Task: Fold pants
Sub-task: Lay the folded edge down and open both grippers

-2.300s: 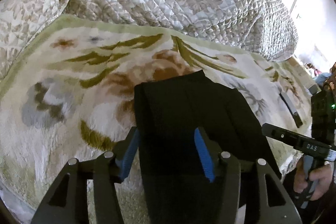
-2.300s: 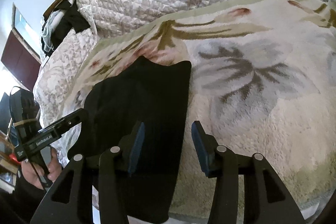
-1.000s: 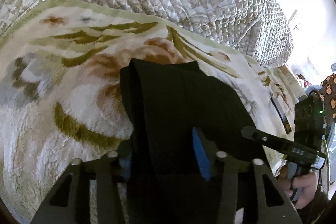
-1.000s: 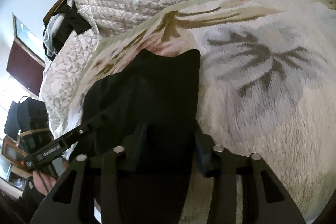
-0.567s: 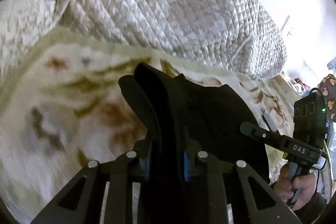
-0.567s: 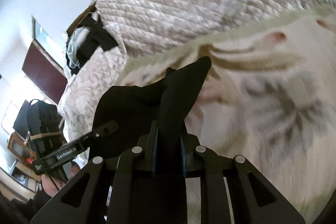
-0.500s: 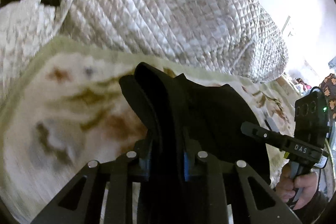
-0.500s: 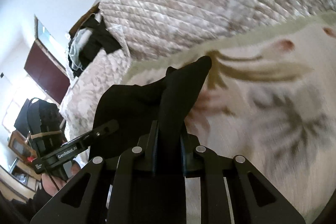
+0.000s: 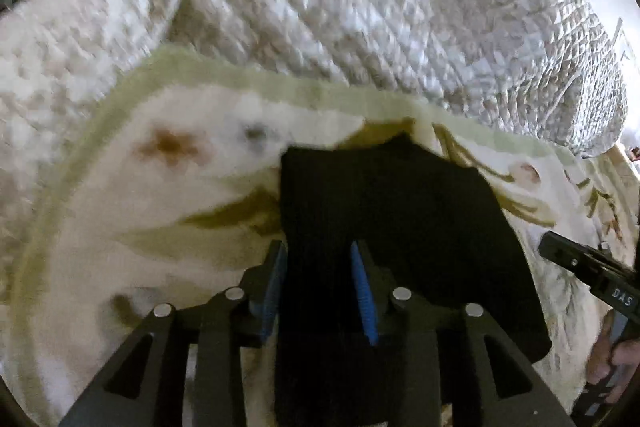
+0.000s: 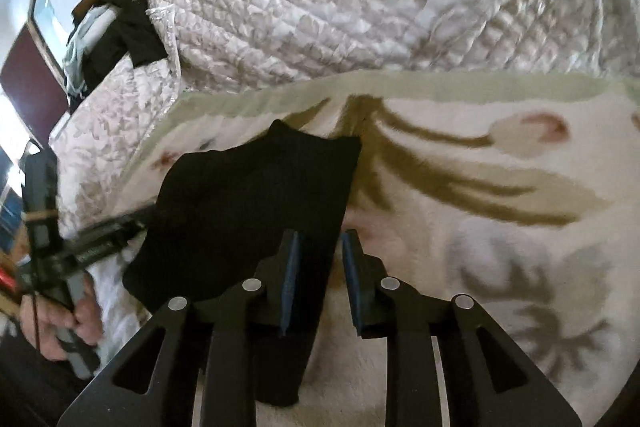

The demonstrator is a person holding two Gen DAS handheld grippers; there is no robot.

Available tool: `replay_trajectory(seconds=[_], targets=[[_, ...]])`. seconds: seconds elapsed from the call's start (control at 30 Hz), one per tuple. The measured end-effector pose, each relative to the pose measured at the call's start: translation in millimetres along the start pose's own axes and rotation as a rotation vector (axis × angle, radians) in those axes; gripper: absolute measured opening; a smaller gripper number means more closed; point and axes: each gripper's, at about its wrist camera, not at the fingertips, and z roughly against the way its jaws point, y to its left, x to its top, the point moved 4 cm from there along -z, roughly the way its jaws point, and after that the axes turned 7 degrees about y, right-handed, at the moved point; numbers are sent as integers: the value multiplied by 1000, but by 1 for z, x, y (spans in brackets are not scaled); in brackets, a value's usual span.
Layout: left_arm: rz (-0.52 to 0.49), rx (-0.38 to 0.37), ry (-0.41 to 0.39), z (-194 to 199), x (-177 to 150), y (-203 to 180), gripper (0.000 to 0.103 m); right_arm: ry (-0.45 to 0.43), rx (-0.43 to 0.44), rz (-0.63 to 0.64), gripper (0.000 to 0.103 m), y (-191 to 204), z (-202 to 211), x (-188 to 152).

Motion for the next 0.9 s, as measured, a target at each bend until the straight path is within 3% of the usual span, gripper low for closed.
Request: replay_trajectory(seconds=[0.2, 0.33, 0.47, 0.6, 0.77, 0.8, 0.87, 0.9], targets=[[-44, -59, -56, 39, -31, -25, 36, 21, 11, 132, 23, 37, 10, -34], [-114, -8, 20, 18, -60, -38, 36, 106, -56, 197, 23, 46, -17, -57], [-127, 16, -29, 37, -62, -43, 36, 53, -46, 184, 23, 47, 7, -51], [-103, 41, -33, 47, -74, -44, 36, 0, -53, 194, 25, 50, 30, -65], [-88, 56, -26, 52, -91, -48, 37, 11, -65, 187, 25, 54, 36, -86], [-84, 59, -25, 53, -94, -47, 41, 12, -64, 188, 25, 55, 37, -89], [-68, 64, -23, 53, -99, -46, 48, 6, -69, 186, 34, 56, 38, -94], [-64, 66, -22, 53, -102, -45, 50, 4, -72, 184, 45, 55, 39, -96]])
